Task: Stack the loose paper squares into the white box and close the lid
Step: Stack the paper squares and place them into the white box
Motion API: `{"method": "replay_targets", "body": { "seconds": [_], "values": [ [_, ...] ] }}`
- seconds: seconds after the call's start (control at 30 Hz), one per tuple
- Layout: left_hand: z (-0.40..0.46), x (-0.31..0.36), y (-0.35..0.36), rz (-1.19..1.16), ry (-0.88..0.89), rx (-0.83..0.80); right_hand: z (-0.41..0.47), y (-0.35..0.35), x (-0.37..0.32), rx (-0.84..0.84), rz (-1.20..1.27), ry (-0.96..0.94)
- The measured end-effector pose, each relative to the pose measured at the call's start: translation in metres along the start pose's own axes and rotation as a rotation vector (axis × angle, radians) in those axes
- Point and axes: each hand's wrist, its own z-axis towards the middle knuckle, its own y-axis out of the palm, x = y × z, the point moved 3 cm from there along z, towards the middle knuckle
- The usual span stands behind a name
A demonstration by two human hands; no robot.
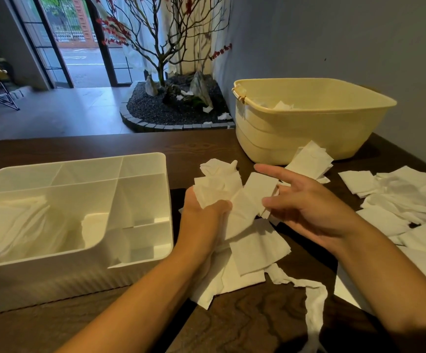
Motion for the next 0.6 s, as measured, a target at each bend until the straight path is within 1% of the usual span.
{"method": "replay_targets", "body": {
  "seconds": [0.07, 0.23, 0.37, 0.5, 0.6],
  "values": [
    [0.001, 0.0001, -0.0009, 0.018, 0.011, 0.015, 0.0012, 0.0001, 0.0008, 0.038, -0.033, -0.014],
    [0.0016, 0.0006, -0.0022, 0.031, 0.013, 0.045, 0.0022, -0.001, -0.0018, 0.069, 0.027, -0.03],
    [0.001, -0.0003, -0.0027, 0.032, 0.001, 0.035, 0.0009, -0.0022, -0.0032, 0.039, 0.121, -0.008],
    [0.001, 0.0013, -0.0024, 0.033, 0.0, 0.035, 0.0023, -0.002, -0.0015, 0.014, 0.131, -0.013],
    [-0.0001, 0.002, -0.0022, 0.029, 0.001, 0.048, 0.0042, -0.0023, 0.0013, -0.003, 0.256, 0.029]
  ]
}}
